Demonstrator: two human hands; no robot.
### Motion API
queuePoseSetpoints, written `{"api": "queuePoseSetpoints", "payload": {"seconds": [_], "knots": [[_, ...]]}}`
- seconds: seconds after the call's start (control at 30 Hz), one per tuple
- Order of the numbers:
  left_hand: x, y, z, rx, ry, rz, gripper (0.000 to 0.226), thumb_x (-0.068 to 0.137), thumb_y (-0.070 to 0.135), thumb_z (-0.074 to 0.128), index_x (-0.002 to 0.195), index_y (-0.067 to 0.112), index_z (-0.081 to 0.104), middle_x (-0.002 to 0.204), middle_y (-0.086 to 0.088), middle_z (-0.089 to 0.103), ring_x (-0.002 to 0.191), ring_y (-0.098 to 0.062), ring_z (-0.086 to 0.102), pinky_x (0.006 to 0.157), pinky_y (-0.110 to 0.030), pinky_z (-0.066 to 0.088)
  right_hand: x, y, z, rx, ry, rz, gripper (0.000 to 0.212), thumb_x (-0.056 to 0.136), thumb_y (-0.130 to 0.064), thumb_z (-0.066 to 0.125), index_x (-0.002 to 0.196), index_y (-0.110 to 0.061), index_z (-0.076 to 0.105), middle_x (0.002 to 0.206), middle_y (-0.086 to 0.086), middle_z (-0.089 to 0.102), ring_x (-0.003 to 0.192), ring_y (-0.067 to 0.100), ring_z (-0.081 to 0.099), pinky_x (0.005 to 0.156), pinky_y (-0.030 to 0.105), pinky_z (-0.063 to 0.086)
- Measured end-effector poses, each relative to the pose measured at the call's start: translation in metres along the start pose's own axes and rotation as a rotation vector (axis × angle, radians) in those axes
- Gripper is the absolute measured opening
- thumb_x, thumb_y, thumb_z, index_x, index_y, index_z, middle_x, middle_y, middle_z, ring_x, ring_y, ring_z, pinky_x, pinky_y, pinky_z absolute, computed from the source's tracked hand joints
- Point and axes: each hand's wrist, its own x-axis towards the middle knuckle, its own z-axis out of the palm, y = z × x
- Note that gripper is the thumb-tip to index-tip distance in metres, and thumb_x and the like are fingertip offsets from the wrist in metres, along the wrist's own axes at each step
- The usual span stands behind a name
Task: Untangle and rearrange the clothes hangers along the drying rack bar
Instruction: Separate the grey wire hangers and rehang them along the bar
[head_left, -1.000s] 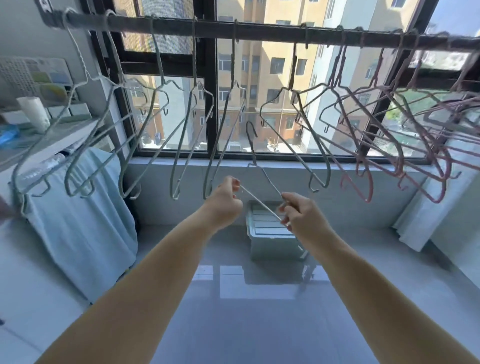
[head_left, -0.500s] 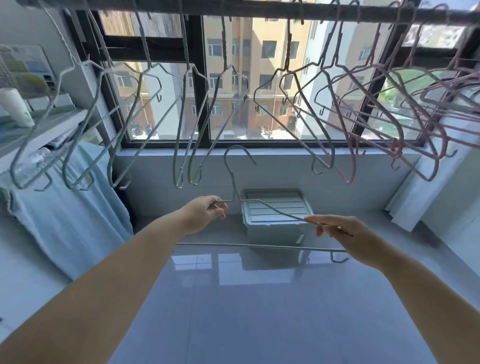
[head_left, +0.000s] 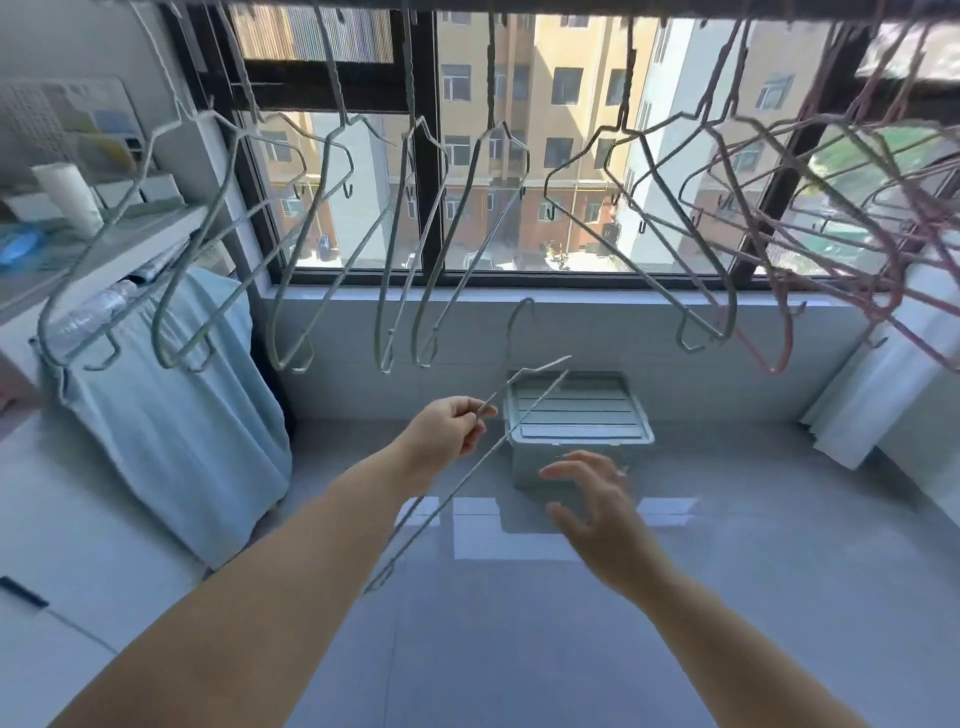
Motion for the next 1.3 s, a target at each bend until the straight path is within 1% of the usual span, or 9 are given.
{"api": "queuePoseSetpoints", "payload": {"seconds": [0.2,0.37,0.47,0.6,0.7,0.83,0.97,1.07,1.3], "knots": [[0.005,0.019,0.029,-0.299,0.029,-0.038,0.034,0.093,-0.007,0.027,0.089,0.012,0.055,0.073,0.001,0.048,0.062,-0.004,0.042,0.051,-0.007,0.039,-0.028,-0.056,0.032,0.287,-0.256,0.09,0.032,0.095,-0.035,0.043,0.123,-0.022,0.049,0.117,-0.01,0.042,0.118,0.008,0.044,0.106,0.029,0.034],[0.01,0.038,0.033,-0.38,0.121,0.03,0.036,0.093,-0.007,0.025,0.088,0.012,0.054,0.07,0.002,0.046,0.06,-0.005,0.039,0.054,-0.014,0.033,-0.032,-0.076,0.034,0.394,-0.148,0.096,0.023,0.097,-0.03,0.039,0.112,-0.023,0.055,0.103,-0.009,0.05,0.109,0.008,0.047,0.089,0.013,0.034],[0.011,0.045,0.034,-0.455,0.144,0.038,0.035,0.094,-0.006,0.025,0.089,0.011,0.055,0.07,0.001,0.046,0.06,-0.006,0.039,0.053,-0.015,0.033,-0.031,-0.081,0.032,0.393,-0.068,0.109,0.011,0.095,-0.028,0.04,0.094,-0.033,0.049,0.092,-0.014,0.05,0.102,0.011,0.048,0.083,0.015,0.033],[0.002,0.057,0.039,-0.538,0.105,0.057,0.027,0.093,-0.006,0.031,0.104,0.003,0.054,0.079,-0.002,0.053,0.066,-0.008,0.048,0.057,-0.015,0.042,-0.035,-0.085,0.03,0.402,0.056,0.16,0.024,0.096,-0.012,0.032,0.084,-0.03,0.043,0.088,-0.006,0.057,0.096,0.011,0.048,0.078,0.011,0.035],[-0.012,0.067,0.039,-0.367,0.048,0.149,0.024,0.09,-0.004,0.044,0.111,0.001,0.054,0.094,-0.005,0.062,0.085,-0.013,0.058,0.073,-0.021,0.047,-0.037,-0.091,0.022,0.451,0.147,0.133,0.023,0.096,-0.015,0.028,0.091,-0.033,0.042,0.076,0.005,0.058,0.072,0.013,0.054,0.063,0.016,0.04],[-0.038,0.087,0.04,0.016,0.061,0.347,0.021,0.087,0.007,0.056,0.098,0.025,0.054,0.109,-0.002,0.061,0.103,-0.018,0.058,0.092,-0.029,0.047,-0.029,-0.103,-0.003,0.419,0.21,0.035,0.021,0.095,-0.018,0.029,0.094,-0.032,0.044,0.044,-0.006,0.044,0.046,0.007,0.041,0.054,0.028,0.035],[-0.062,0.112,0.042,0.069,0.006,0.43,0.029,0.091,0.015,0.05,0.114,0.029,0.043,0.114,0.002,0.057,0.104,-0.012,0.056,0.07,-0.016,0.051,-0.018,-0.125,-0.041,0.427,0.303,-0.077,0.022,0.09,-0.033,0.026,0.092,-0.032,0.047,0.044,-0.016,0.05,0.042,0.005,0.043,0.044,0.013,0.03],[-0.071,0.128,0.043,0.104,0.028,0.504,0.047,0.092,0.02,0.049,0.135,0.024,0.032,0.112,0.001,0.059,0.098,-0.008,0.058,0.078,-0.017,0.05,-0.008,-0.14,-0.065,0.408,0.374,-0.144,0.021,0.088,-0.034,0.026,0.087,-0.031,0.047,0.047,-0.013,0.054,0.047,0.002,0.05,0.045,0.012,0.034],[-0.075,0.161,0.042,0.187,0.048,0.607,0.058,0.089,0.033,0.047,0.141,0.021,0.024,0.098,0.006,0.067,0.079,0.006,0.062,0.068,0.001,0.041,0.014,-0.162,-0.092,0.323,0.462,-0.193,0.031,0.091,-0.029,0.027,0.105,-0.018,0.053,0.066,-0.007,0.058,0.057,0.006,0.054,0.051,0.017,0.038]]}}
